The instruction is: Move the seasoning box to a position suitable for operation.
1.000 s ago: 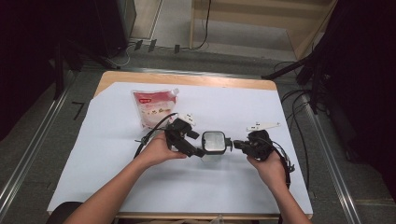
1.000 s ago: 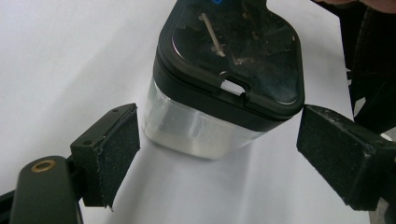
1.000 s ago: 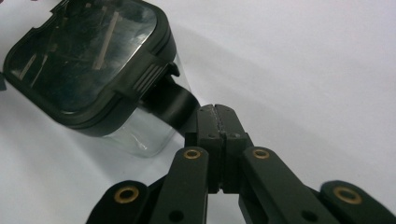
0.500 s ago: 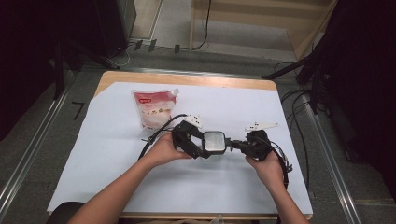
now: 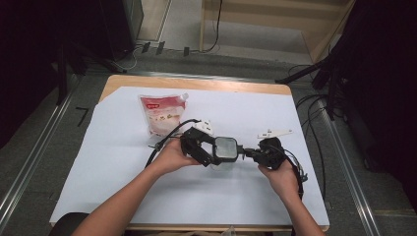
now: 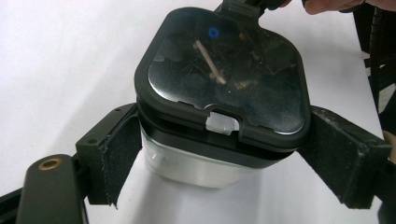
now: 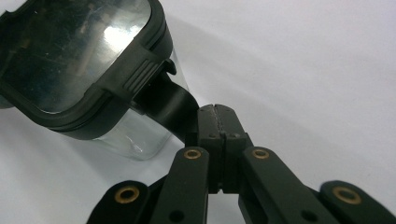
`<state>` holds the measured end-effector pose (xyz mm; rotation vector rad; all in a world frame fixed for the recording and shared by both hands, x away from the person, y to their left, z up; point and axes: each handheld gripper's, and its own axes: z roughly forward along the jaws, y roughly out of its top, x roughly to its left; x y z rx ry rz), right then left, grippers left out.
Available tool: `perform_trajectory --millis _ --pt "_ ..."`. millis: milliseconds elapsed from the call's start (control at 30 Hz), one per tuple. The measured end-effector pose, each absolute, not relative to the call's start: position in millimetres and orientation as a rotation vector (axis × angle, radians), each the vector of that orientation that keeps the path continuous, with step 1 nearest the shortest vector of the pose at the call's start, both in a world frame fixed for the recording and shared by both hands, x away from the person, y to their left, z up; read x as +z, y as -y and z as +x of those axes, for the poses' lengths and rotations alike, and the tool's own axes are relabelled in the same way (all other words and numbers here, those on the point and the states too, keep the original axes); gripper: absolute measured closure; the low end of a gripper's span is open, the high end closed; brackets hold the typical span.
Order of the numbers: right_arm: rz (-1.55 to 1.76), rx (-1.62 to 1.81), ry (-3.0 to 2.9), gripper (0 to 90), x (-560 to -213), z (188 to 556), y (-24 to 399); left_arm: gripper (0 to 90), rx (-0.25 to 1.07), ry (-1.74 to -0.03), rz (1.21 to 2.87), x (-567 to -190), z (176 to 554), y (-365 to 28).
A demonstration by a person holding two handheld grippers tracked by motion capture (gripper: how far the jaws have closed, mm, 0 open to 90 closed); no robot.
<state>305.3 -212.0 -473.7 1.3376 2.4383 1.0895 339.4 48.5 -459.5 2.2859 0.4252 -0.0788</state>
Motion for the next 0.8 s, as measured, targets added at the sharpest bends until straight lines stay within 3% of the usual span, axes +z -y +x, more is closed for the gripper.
perform_trajectory --millis 800 --pt "1.341 1.084 -2.44 90.0 -473 305 211 16.3 -0.04 -0.434 2.311 -448 335 -45"
